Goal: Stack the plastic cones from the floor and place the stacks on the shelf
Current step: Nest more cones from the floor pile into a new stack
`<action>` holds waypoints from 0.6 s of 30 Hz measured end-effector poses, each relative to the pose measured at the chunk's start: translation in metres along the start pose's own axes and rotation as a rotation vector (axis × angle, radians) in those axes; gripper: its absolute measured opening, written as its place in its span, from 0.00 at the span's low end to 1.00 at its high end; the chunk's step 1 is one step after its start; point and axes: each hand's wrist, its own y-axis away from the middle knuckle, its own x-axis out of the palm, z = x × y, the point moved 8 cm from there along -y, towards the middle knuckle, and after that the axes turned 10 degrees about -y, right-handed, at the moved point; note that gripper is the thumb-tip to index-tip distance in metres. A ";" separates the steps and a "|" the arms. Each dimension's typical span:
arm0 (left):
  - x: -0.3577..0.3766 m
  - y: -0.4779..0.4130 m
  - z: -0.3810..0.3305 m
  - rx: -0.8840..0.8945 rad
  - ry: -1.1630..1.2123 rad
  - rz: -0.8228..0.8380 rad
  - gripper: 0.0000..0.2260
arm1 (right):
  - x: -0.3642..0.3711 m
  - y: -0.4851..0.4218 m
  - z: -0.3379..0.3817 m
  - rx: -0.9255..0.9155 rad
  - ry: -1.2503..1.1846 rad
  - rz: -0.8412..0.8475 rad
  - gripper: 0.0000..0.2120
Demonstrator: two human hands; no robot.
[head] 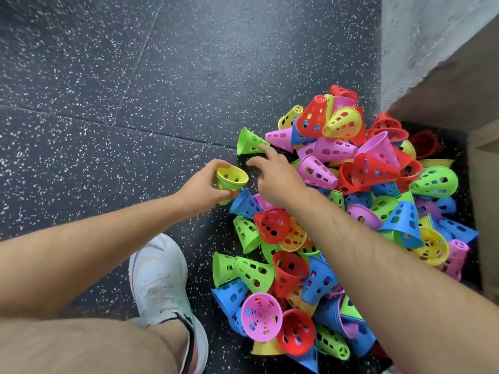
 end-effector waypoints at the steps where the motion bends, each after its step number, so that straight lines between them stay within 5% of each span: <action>1: -0.003 -0.001 0.001 -0.008 -0.003 -0.007 0.28 | 0.000 -0.009 0.003 -0.006 0.052 0.017 0.30; 8: -0.021 -0.010 0.009 -0.027 -0.031 -0.049 0.29 | -0.007 -0.068 0.015 -0.054 0.434 0.016 0.43; 14: -0.027 -0.016 0.016 -0.034 -0.023 -0.052 0.30 | -0.034 -0.070 0.011 -0.064 0.357 -0.159 0.18; 18: -0.025 -0.016 0.015 -0.025 -0.006 -0.049 0.33 | -0.040 -0.055 -0.005 -0.091 -0.007 -0.309 0.08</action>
